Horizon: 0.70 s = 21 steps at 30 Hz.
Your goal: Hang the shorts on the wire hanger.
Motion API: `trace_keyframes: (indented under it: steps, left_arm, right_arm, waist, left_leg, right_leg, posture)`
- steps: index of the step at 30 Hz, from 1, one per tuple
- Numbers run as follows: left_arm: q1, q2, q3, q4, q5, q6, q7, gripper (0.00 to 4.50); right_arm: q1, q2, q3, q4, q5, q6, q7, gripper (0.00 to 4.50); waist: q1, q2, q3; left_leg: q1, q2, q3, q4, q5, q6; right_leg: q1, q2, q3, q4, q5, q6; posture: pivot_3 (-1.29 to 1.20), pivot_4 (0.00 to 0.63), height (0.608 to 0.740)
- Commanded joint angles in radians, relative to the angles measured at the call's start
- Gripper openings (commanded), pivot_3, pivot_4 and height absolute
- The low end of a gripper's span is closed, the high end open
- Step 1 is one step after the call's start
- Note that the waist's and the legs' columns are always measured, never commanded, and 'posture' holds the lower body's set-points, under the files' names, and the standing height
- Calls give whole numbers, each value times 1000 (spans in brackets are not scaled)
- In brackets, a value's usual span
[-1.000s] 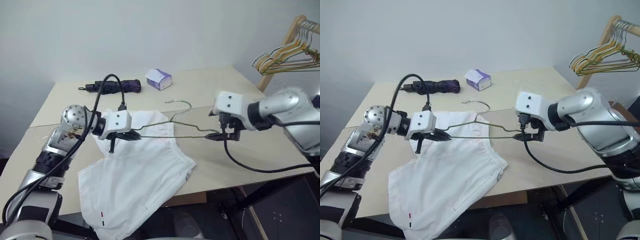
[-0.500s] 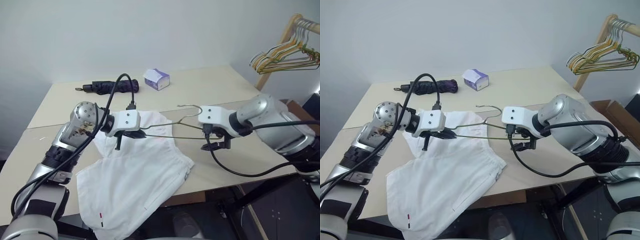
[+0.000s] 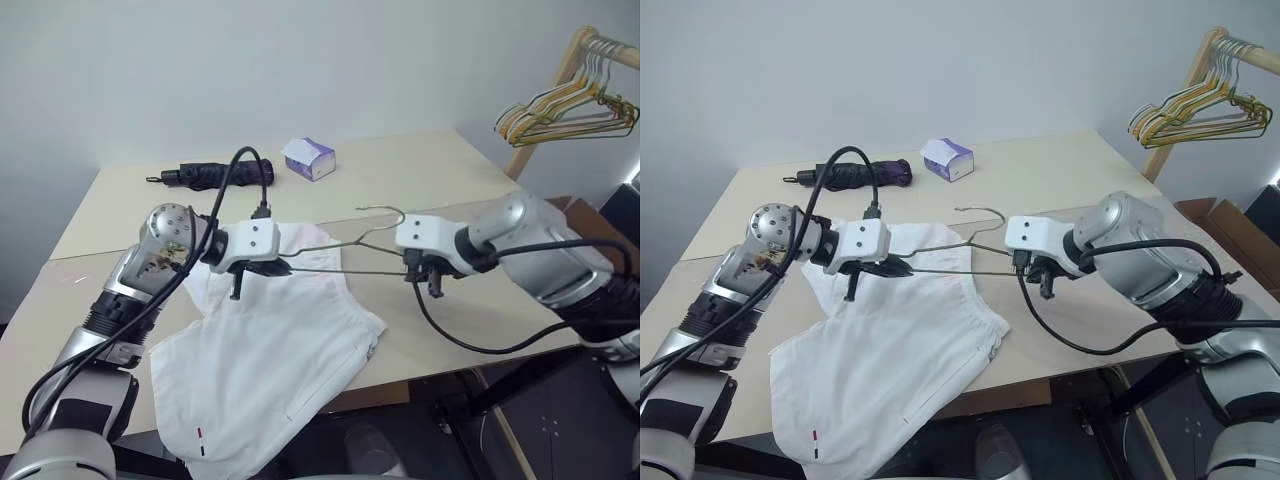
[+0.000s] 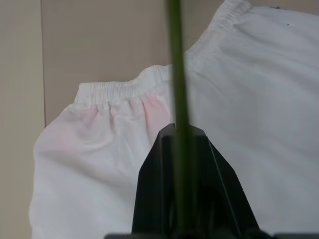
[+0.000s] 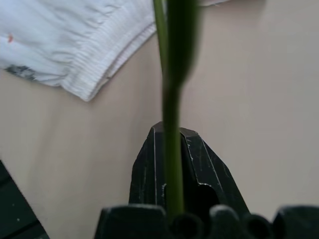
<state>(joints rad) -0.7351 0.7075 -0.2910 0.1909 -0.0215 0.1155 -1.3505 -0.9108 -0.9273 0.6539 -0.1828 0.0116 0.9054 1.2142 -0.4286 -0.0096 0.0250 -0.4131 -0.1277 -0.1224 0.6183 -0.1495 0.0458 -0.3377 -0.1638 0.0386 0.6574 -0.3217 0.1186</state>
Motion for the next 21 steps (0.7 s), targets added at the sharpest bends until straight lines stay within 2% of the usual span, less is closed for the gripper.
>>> trace_keyframes:
  steps: [1, 6, 11, 15, 21]
  left_arm:
    - [-17, -2, 21, -19, -27, -3, -11, 0]
    - [-14, -1, 27, -7, -42, -25, -32, 0]
    - [-13, -16, 84, 47, -147, -61, -100, 1313]
    - [-54, -37, 129, 148, -128, -84, -13, 2638]
    - [-42, -50, 255, 161, -221, 7, 95, 4462]
  right_arm:
    - [-10, 0, -41, 9, -26, -12, -9, 47]
    - [5, -6, -64, -2, -14, -27, -4, 47]
    - [27, -30, -98, -38, 11, -16, 18, 0]
    - [87, -70, -156, -90, 59, 47, 34, 0]
    - [339, -136, -390, -182, 251, 243, 19, 0]
  waist:
    - [1, 0, 0]
    - [0, 0, 0]
    - [0, 0, 0]
    - [3, 0, 0]
    - [3, 0, 0]
  left_leg:
    - [0, 0, 0, 0, 0, 0]
    - [0, 0, 0, 0, 0, 0]
    - [0, 0, 0, 0, 0, 0]
    - [0, 0, -1, 1, 0, 0]
    - [-3, 0, -2, 4, -1, 1]
  right_leg:
    - [0, 0, 0, 0, 0, 0]
    - [0, 0, 0, 0, 0, 0]
    - [0, 0, 0, 0, 0, 0]
    - [1, 0, -1, -1, 0, 0]
    - [1, 0, -3, 0, 0, 0]
  posture:
    - [-372, 0, 740]
    - [-375, 0, 740]
    - [-380, 0, 740]
    - [-382, 0, 740]
    - [-389, 0, 740]
